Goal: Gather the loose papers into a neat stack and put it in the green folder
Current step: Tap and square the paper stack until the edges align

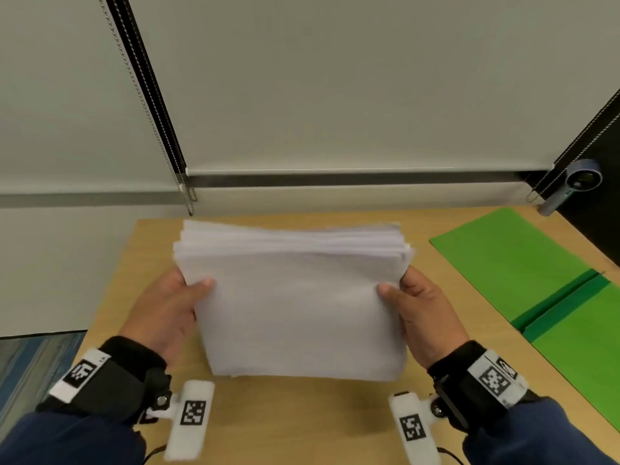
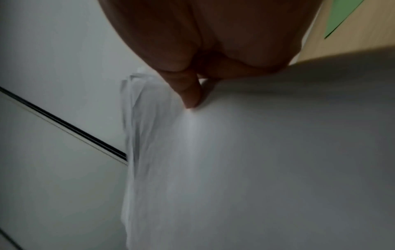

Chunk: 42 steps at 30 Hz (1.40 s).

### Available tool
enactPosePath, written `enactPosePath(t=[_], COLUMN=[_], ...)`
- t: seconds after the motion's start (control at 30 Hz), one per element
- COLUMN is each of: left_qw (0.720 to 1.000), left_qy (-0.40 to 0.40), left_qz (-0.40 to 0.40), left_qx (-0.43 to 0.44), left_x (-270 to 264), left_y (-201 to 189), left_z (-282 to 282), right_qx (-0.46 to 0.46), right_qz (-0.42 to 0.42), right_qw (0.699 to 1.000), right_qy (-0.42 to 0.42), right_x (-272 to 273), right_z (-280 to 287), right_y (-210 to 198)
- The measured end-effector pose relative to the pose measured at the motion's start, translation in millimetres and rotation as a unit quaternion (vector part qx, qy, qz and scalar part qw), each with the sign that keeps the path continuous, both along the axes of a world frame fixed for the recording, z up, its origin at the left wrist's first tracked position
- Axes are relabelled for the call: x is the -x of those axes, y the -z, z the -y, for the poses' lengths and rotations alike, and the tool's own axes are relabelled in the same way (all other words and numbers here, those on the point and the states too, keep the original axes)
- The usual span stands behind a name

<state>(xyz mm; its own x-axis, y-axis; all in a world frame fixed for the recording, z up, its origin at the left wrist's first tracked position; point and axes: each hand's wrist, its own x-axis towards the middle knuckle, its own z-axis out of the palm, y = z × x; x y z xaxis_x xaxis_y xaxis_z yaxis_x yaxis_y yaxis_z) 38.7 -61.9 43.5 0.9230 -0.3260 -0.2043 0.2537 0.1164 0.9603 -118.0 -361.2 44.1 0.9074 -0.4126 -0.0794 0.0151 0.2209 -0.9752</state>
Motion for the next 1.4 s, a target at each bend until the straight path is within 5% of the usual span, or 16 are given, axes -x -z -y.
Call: enactPosePath(t=[0.17, 0.53, 0.83, 1.27, 1.4], left_qw=[0.997, 0.988, 0.995, 0.990, 0.991], left_qy=[-0.041, -0.104, -0.049, -0.118, -0.117], left_qz=[0.059, 0.114, 0.070, 0.075, 0.055], left_qx=[0.038, -0.024, -0.045, -0.003, -0.017], left_x=[9, 26, 27, 24, 22], left_y=[-1, 1, 30, 17, 25], left_z=[2, 17, 20, 30, 29], right_qx=[0.056, 0.086, 0.025, 0.038, 0.063], right_qz=[0.061, 0.111, -0.009, 0.073, 0.008], right_qw=[0.996, 0.987, 0.991, 0.986, 0.988], right_qy=[0.022, 0.083, 0.131, 0.142, 0.143], right_x=[-3, -12, -9, -17, -19], right_z=[0, -9, -12, -15, -16], right_y=[-14, -10, 18, 4, 14])
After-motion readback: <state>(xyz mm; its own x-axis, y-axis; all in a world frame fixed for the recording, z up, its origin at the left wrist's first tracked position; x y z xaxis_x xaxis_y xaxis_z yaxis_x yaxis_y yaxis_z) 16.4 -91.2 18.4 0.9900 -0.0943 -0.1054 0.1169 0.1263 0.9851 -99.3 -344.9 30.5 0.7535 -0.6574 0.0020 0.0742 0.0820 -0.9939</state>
